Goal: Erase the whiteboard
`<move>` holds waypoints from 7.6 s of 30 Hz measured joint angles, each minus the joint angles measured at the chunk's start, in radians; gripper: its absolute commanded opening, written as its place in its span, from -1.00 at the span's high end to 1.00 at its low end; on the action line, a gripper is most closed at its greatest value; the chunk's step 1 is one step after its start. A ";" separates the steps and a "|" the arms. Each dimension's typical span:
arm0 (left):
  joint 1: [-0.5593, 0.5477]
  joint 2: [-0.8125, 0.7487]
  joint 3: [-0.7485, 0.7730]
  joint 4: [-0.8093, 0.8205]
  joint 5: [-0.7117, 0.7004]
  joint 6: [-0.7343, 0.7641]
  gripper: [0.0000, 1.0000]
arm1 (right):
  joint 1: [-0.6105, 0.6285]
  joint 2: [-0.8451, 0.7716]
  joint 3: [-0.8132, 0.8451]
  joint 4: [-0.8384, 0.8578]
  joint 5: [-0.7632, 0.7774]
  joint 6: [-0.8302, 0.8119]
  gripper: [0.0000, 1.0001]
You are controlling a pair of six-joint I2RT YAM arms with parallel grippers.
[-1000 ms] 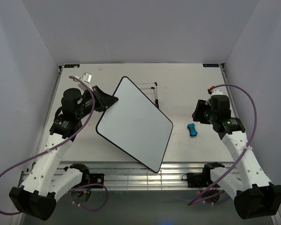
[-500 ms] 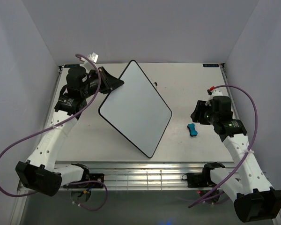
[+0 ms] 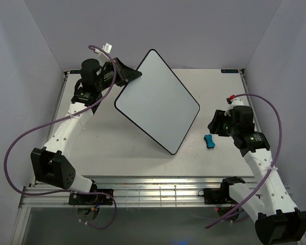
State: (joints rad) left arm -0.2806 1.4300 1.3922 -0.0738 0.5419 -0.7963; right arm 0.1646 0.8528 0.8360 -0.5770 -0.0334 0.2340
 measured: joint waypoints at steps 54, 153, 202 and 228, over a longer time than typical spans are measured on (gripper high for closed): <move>0.043 0.758 0.494 0.752 0.209 -0.082 1.00 | -0.001 -0.124 -0.012 0.003 -0.101 -0.030 -0.25; 0.343 1.004 0.055 1.393 0.473 -0.045 0.10 | -0.001 -0.227 -0.028 0.057 -0.257 -0.043 -0.19; 0.233 -0.778 -0.363 -0.369 -0.645 0.481 -0.96 | -0.001 -0.218 0.151 -0.116 0.161 -0.103 -0.80; 0.097 -1.109 -0.561 -0.571 -0.666 0.542 -0.96 | -0.001 -0.260 0.114 -0.154 0.108 -0.166 -0.80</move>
State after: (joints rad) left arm -0.1837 0.3206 0.8310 -0.6453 -0.1238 -0.2539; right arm 0.1638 0.5926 0.9504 -0.7311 0.0742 0.0677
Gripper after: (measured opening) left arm 0.979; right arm 0.900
